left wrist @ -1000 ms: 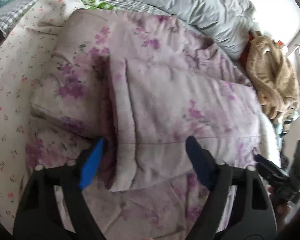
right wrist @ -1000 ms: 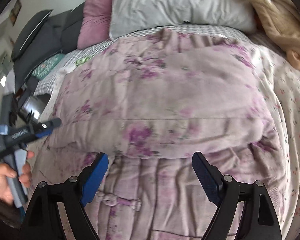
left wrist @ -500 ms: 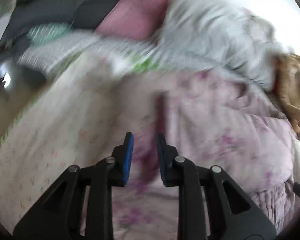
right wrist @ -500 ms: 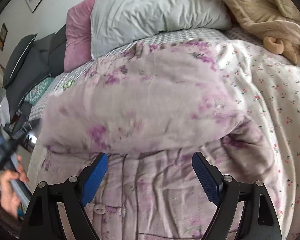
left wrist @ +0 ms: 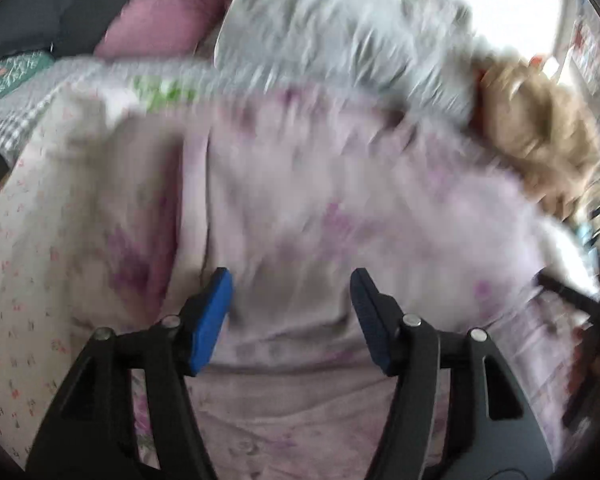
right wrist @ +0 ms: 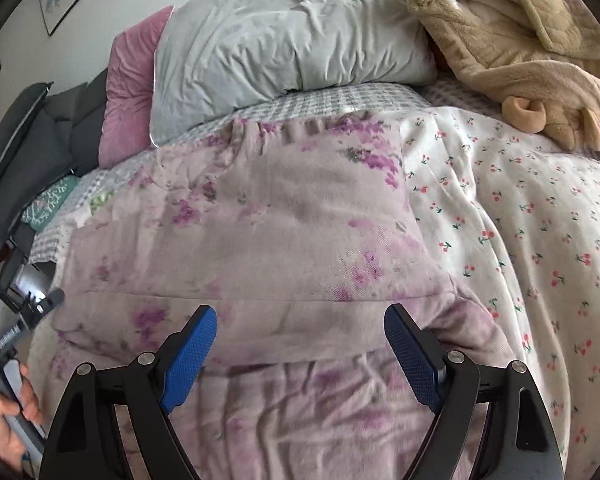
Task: Fold large clothes
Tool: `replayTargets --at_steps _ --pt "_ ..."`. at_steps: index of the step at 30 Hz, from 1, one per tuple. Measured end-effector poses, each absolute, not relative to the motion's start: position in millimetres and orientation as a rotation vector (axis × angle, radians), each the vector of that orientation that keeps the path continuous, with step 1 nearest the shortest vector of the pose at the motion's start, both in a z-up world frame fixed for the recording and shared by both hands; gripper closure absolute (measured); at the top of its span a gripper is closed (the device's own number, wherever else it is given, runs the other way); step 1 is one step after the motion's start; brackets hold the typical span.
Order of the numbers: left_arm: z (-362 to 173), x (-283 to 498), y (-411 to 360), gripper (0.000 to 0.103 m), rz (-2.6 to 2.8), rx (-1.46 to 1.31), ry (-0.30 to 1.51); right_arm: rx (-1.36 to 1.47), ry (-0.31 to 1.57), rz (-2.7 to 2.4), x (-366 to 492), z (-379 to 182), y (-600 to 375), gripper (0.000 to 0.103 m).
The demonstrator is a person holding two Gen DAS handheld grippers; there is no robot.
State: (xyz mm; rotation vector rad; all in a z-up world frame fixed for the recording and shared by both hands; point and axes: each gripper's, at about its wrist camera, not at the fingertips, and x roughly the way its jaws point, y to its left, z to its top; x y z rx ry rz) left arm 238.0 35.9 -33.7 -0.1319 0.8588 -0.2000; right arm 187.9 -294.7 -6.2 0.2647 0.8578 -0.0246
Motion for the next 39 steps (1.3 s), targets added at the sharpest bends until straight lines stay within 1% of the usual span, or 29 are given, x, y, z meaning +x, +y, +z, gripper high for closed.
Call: replayTargets --at_steps 1,2,4,6,8,9,14,16,21,25,31,36,39 --pt "-49.6 242.8 40.1 0.041 -0.193 -0.148 0.909 0.263 0.887 -0.036 190.8 -15.9 -298.1 0.016" --pt "-53.5 243.8 44.0 0.041 -0.203 -0.170 0.910 0.266 0.933 -0.060 193.5 -30.2 -304.2 0.016" --pt "-47.0 242.4 48.3 0.041 -0.225 -0.187 0.903 0.287 0.989 -0.079 192.7 -49.3 -317.2 0.016" --pt "-32.8 240.1 46.7 0.040 -0.226 -0.171 0.922 0.299 0.983 -0.059 190.4 -44.7 -323.2 0.016" --pt "-22.1 231.7 47.8 0.023 -0.219 -0.170 0.935 0.319 0.975 -0.059 187.5 -32.8 -327.3 0.016" --pt "-16.7 225.0 48.7 0.013 -0.212 -0.177 0.945 0.337 0.958 -0.056 183.8 -25.4 -329.3 0.016" --pt "-1.4 194.2 49.9 0.009 -0.221 -0.174 0.996 0.354 0.943 -0.041 155.7 0.5 -326.2 0.016" --pt "8.4 178.1 55.9 0.001 -0.226 -0.156 0.983 0.336 0.942 -0.033 142.0 10.4 -322.4 0.016" --pt "22.9 144.3 82.0 0.001 -0.218 -0.131 0.978 0.271 0.926 0.005 103.4 37.7 -307.4 0.016" --pt "31.5 122.2 110.7 0.001 -0.179 -0.110 0.997 0.220 0.973 0.041 80.4 48.4 -298.9 0.016" --pt "35.5 88.5 156.2 0.001 -0.147 -0.157 1.021 0.147 1.027 0.021 44.1 61.3 -302.8 0.016" --pt "5.8 63.4 186.1 0.001 -0.134 -0.207 1.038 0.244 1.040 0.060 12.8 41.9 -320.8 0.016" --pt "-24.4 57.0 196.2 0.001 -0.133 -0.246 1.101 0.245 1.125 0.029 2.9 16.7 -327.9 0.016"
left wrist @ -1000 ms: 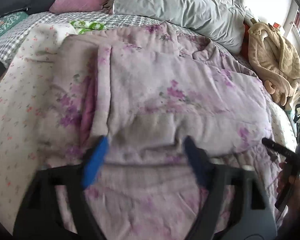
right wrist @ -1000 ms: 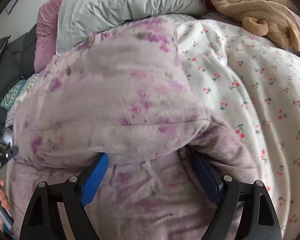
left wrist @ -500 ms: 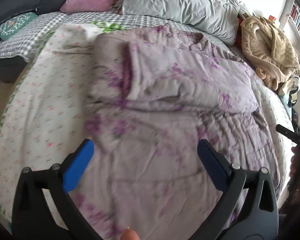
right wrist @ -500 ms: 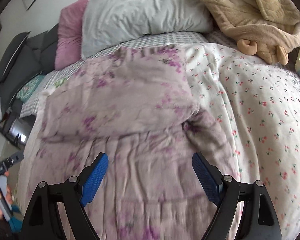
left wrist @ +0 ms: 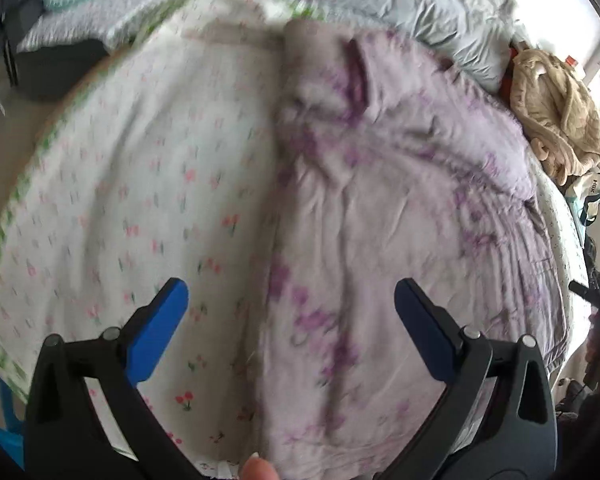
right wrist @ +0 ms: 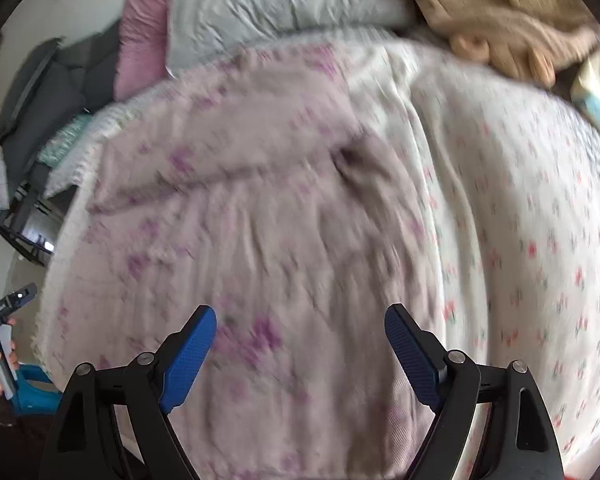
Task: Fold large clothes
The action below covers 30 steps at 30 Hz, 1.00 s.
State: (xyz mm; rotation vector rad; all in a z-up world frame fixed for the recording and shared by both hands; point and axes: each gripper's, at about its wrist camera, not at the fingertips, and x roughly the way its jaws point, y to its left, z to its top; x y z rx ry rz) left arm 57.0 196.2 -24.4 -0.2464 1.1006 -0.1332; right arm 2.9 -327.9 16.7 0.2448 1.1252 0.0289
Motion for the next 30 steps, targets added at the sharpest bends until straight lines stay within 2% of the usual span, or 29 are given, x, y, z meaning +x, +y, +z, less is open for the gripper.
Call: replayTargets --at_steps 6,12,30 --pt "-55.7 43.2 197.3 0.001 -0.222 -0.254 1.152 0.263 1.188 0.070 -32.1 -10.9 -344.6 0.016" --pt "-78.0 37.1 201.3 0.001 -0.255 -0.274 1.197 0.359 1.173 0.091 -61.1 -17.8 -365.4 0.016" --pt "-84.8 24.7 206.6 0.001 -0.387 -0.397 1.254 0.652 1.289 0.164 -80.5 -52.3 -386.7 0.014"
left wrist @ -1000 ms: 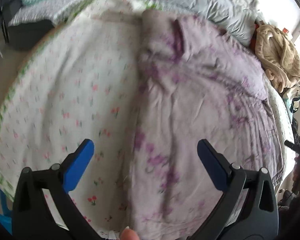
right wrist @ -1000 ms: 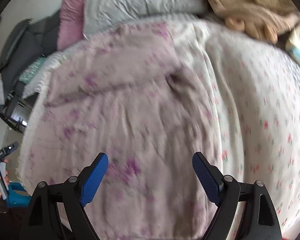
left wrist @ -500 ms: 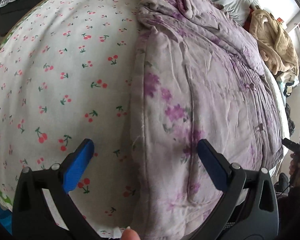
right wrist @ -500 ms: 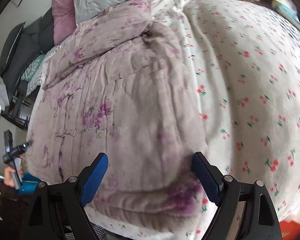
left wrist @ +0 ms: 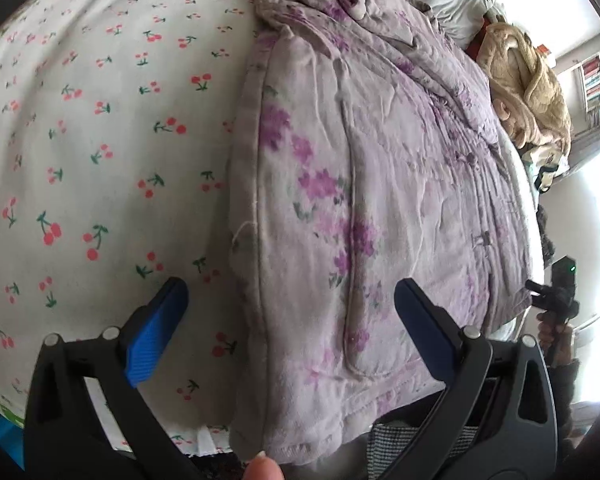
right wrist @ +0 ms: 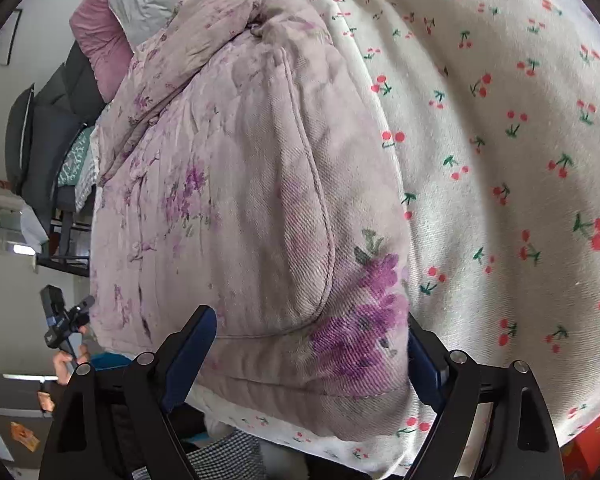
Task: Fold large clothes
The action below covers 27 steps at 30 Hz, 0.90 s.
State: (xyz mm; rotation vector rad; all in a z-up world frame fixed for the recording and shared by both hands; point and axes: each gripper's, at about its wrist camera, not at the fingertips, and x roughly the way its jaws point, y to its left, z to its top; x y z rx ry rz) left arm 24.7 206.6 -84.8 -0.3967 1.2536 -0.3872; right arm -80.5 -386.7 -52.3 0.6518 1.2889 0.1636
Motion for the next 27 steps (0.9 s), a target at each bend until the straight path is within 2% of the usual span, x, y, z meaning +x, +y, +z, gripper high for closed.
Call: replayTargets --at_steps 6,9,11,12,16,18,19,20,27 --pt "-84.7 22.3 223.6 0.007 -0.386 -0.503 1.260 0.661 1.301 0.170 -87.4 -49.8 -394.6 0.021" --pt "-90.6 19.1 219.3 0.016 -0.420 -0.507 1.310 0.656 1.313 0.166 -91.1 -52.8 -396.9 0.031" --pt "-91.7 15.7 211.5 0.025 -0.481 -0.529 1.339 0.665 1.312 0.174 -93.5 -53.6 -398.8 0.037" --pt "-93.0 14.7 206.7 0.033 -0.518 -0.550 1.356 0.685 1.310 0.192 -94.5 -54.2 -399.5 0.039" --pt "-99.0 9.4 186.3 0.038 -0.570 -0.499 1.401 0.752 1.303 0.240 -95.4 -61.2 -398.4 0.067" --pt "-97.7 7.4 179.3 0.051 -0.562 -0.466 1.402 0.744 1.291 0.243 -94.4 -61.5 -393.6 0.076" --pt "-95.0 6.9 177.1 0.066 -0.552 -0.457 1.396 0.724 1.281 0.236 -93.8 -58.0 -389.7 0.079" --pt "-92.4 6.8 176.8 0.075 -0.546 -0.457 1.388 0.702 1.259 0.238 -92.7 -50.9 -384.8 0.082" --pt "-34.0 21.2 173.1 0.079 -0.621 -0.562 1.161 0.695 0.987 0.315 -74.6 22.4 -368.5 0.085"
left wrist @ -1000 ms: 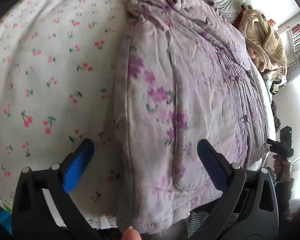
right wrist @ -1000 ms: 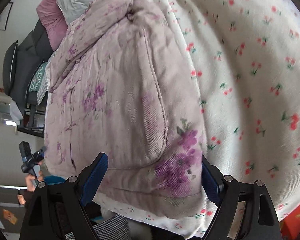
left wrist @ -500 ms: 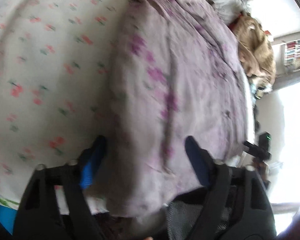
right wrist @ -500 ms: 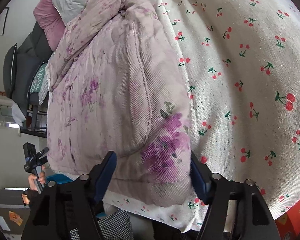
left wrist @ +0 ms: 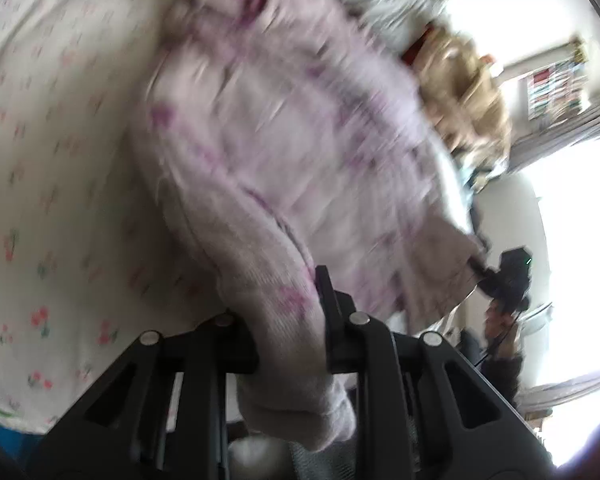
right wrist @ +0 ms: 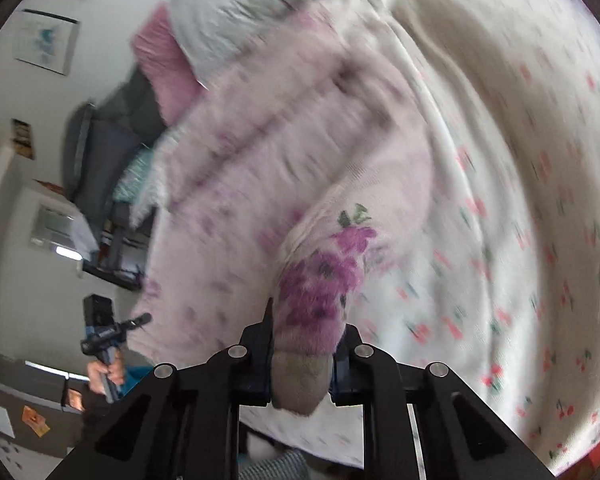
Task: Fold large clothes
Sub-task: 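Grasp the jacket hem with the left tool while the right tool grasps it too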
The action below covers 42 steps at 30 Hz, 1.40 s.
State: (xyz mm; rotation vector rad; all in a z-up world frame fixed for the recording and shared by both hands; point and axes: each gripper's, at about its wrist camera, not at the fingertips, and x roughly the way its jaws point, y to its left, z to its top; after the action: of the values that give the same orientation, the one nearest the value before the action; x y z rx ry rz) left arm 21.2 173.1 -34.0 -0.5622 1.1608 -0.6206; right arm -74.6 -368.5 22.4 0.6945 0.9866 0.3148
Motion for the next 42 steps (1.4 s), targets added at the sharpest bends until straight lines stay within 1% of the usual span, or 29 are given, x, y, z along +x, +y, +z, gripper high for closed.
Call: replayTargets --at_steps 4,7,15,19,22,24,28,31,34,37,39,40,42 --pt "-4.5 40.6 171.4 0.080 -0.619 -0.636 1.024 0.678 0.851 0.296 -52.5 52.6 -360.6 0.088" --pt "9.2 59.1 168.0 0.080 -0.588 -0.691 0.933 0.644 0.783 0.249 -30.0 66.4 -350.2 0.089" --pt "34.2 113.5 145.8 0.080 -0.427 -0.806 0.735 0.587 0.621 0.100 38.4 88.7 -335.8 0.090" --pt "45.3 133.1 135.5 0.080 -0.357 -0.812 0.678 0.596 0.599 0.031 63.0 88.9 -334.4 0.091" --pt "56.5 161.1 124.4 0.080 -0.365 -0.742 0.703 0.647 0.597 0.028 86.0 87.3 -346.1 0.091" --pt "67.8 179.6 121.1 0.080 -0.366 -0.668 0.702 0.616 0.618 0.010 108.3 88.4 -355.8 0.091" --pt "82.0 230.7 123.3 0.080 -0.354 -0.586 0.705 0.618 0.647 -0.015 162.5 87.4 -384.6 0.092" --pt "82.7 267.8 130.6 0.080 -0.313 -0.553 0.711 0.622 0.654 -0.023 210.5 88.7 -406.9 0.092" --pt "71.3 309.8 142.7 0.080 -0.274 -0.554 0.728 0.626 0.645 -0.029 246.7 87.4 -423.0 0.091" --pt "45.0 348.4 148.5 0.079 -0.257 -0.572 0.770 0.646 0.643 -0.037 283.2 80.4 -437.6 0.091" --pt "17.1 371.8 148.1 0.077 -0.250 -0.584 0.831 0.656 0.678 -0.031 305.1 66.3 -440.8 0.089" --pt "5.3 380.0 147.1 0.076 -0.246 -0.591 0.857 0.650 0.705 -0.039 314.7 57.7 -440.2 0.086" --pt "-13.9 389.2 145.7 0.075 -0.252 -0.624 0.885 0.624 0.739 -0.066 325.5 43.0 -437.9 0.084"
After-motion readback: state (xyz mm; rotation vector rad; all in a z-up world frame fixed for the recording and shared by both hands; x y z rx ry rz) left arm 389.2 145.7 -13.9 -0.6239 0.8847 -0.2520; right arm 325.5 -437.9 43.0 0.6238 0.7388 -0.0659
